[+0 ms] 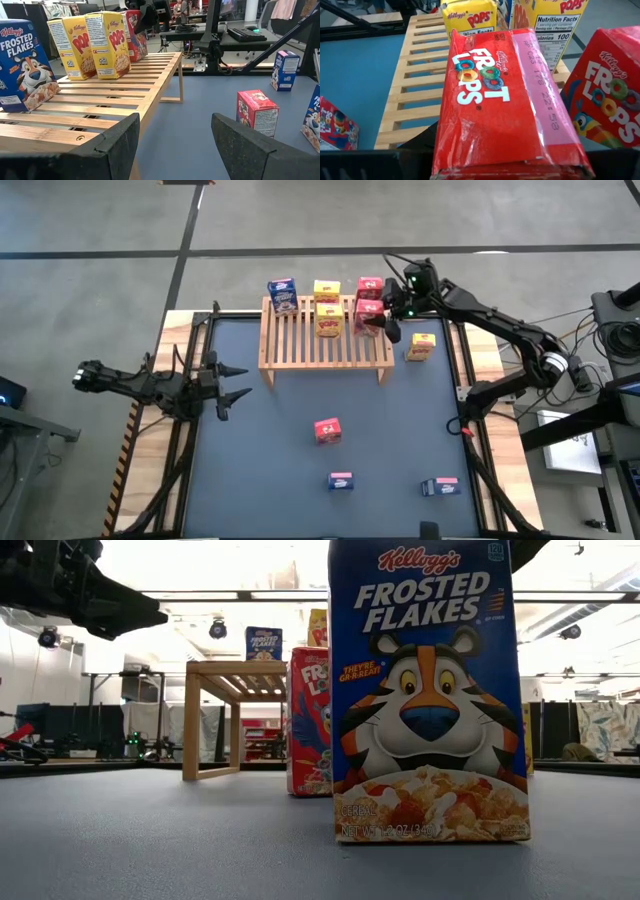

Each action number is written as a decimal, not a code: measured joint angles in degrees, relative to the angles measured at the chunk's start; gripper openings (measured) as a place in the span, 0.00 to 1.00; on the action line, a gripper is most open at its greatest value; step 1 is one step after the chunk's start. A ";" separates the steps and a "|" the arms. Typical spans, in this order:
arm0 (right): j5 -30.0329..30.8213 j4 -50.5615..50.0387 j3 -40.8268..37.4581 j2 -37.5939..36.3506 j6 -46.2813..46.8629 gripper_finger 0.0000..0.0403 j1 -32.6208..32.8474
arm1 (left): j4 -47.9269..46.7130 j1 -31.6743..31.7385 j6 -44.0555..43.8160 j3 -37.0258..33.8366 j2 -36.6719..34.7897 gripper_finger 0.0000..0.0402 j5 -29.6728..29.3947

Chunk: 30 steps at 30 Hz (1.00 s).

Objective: Stack cereal on shelf
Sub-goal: Put the top red cereal box on the shelf aligned with the other red cereal box

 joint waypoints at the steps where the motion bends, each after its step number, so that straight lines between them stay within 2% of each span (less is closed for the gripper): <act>1: -0.02 0.03 0.00 0.19 -0.16 0.46 0.02 | 0.01 0.00 0.00 0.00 0.08 0.58 0.00; 9: -0.02 -0.03 0.00 0.51 0.03 0.47 0.02 | 0.01 0.02 -0.01 0.00 0.34 0.58 0.00; 18: -0.02 -1.31 0.00 0.33 -0.39 0.59 0.02 | 0.01 0.02 0.00 0.00 0.35 0.58 0.00; 30: 1.25 -3.62 0.00 -0.77 0.58 0.60 -0.71 | 0.01 0.02 0.00 0.00 0.35 0.58 0.00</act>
